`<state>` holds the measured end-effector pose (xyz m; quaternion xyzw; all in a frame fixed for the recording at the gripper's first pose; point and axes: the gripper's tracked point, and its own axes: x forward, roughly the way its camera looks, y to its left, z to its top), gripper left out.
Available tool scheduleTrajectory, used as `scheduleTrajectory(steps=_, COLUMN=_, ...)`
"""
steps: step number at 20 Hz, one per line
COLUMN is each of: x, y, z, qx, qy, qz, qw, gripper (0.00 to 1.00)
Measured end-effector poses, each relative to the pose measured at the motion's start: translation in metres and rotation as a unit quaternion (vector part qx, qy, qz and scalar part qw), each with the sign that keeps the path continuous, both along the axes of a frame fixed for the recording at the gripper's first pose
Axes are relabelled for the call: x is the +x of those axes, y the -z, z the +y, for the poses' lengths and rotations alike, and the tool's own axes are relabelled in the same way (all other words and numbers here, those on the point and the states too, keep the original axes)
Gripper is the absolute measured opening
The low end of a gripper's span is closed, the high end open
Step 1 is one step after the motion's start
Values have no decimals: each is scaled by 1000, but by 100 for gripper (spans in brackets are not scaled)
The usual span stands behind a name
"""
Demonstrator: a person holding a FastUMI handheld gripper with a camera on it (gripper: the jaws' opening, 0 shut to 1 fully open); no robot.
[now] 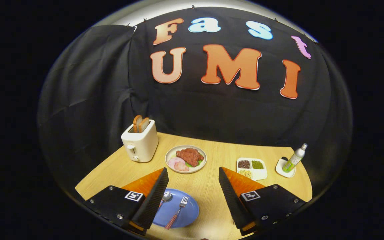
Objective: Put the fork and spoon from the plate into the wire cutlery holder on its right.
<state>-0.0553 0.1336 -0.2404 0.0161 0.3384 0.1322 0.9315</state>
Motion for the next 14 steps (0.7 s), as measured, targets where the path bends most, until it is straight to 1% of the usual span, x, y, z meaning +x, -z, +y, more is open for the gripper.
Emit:
scheduleTrajectory(steps=2, x=-16, y=28, z=8, qx=-11, qy=-17, qz=46, qw=999, gripper=91)
scheduleTrajectory(steps=4, x=-28, y=49, z=17, qx=-17, qy=-27, qz=72, qw=997, gripper=91)
scheduleTrajectory(steps=6, x=-45, y=70, z=25, qx=-29, qy=-37, qz=98, qw=994, gripper=89)
scheduleTrajectory(steps=12, x=-85, y=121, z=40, qx=-54, qy=-35, qz=158, qw=985, gripper=89)
scheduleTrajectory(steps=13, x=-93, y=130, z=43, qx=-52, qy=-33, qz=172, qw=983, gripper=85)
scheduleTrajectory(steps=14, x=-100, y=138, z=45, qx=-51, qy=-29, qz=184, qw=981, gripper=84)
